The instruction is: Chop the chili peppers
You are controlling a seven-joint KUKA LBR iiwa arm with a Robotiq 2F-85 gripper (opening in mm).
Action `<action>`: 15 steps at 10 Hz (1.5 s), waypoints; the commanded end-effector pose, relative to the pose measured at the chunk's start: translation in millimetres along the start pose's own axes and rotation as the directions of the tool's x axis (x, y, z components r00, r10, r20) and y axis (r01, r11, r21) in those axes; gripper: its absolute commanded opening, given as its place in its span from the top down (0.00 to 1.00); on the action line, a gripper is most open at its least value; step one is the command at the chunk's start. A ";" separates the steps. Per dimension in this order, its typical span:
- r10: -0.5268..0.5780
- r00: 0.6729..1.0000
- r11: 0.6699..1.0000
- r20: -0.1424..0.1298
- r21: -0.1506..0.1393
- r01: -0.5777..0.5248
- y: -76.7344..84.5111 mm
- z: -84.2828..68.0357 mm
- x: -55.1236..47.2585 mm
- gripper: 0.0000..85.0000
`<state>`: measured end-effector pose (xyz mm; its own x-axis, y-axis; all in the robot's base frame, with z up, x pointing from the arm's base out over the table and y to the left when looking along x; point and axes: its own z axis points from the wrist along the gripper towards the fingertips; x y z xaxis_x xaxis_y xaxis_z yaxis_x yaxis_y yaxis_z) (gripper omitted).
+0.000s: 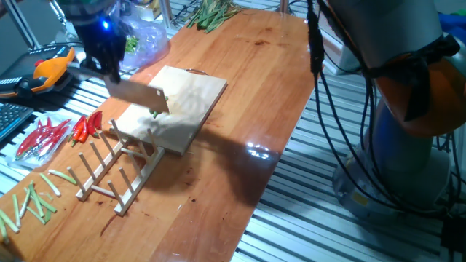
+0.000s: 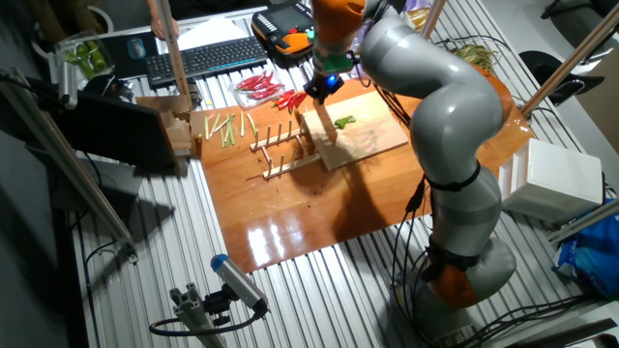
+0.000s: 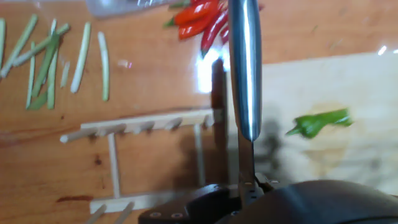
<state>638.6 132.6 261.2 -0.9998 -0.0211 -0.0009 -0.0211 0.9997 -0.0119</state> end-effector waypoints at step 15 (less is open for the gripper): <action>-0.077 0.997 0.997 -0.028 0.028 0.078 -39.8 17.2 -4.2 1.00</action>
<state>643.8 92.2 245.0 -0.9946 -0.0989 0.0315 -0.1000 0.9942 -0.0382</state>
